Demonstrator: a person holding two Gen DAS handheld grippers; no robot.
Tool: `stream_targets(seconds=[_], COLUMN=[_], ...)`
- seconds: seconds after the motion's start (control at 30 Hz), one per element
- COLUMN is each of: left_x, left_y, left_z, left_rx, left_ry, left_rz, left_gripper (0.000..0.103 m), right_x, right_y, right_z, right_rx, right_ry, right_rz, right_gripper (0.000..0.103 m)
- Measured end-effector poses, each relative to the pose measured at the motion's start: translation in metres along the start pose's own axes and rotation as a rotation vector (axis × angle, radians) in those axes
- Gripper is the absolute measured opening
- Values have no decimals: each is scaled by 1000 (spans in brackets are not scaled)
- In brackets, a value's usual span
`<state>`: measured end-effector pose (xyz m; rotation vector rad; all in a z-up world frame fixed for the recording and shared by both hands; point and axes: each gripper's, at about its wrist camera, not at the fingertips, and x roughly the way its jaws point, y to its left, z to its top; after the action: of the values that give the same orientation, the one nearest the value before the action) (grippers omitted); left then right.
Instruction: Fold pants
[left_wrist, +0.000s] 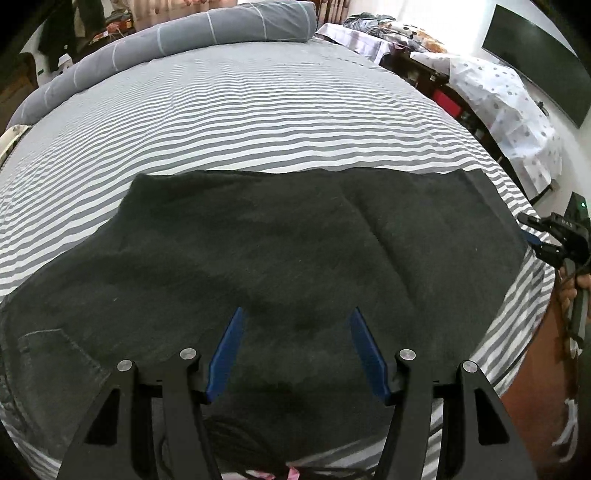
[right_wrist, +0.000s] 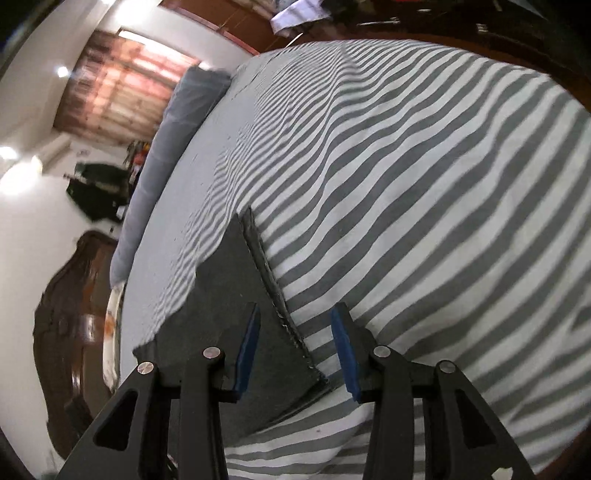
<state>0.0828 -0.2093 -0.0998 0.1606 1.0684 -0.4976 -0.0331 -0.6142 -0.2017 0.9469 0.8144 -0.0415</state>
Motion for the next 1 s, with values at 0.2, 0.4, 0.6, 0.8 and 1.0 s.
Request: stream_targets(seconds=[0.2,0.4,0.6,0.8,1.0], left_x=[17,31,40,47,32], left_y=[-13,-34,-40,-42,-24], left_z=[6,1,-3,3,12], left_rx=[10,97,140,146,55], left_ry=[11,29,-1,10,48], left_rz=[13,22,57,47,-78], left_gripper=[61,61,68,73,74], right_x=[-6,-11,-6,-17,-38], right_y=[-5,-6,7,15,67], right_z=[-18,-29,-34,-40,-41], right_rx=[-83,-66,-87,11,41], right_ry=[29,20,29,-72,-157], right_rz=[117,163,145,136,176], right_gripper=[37,29,15,6,6])
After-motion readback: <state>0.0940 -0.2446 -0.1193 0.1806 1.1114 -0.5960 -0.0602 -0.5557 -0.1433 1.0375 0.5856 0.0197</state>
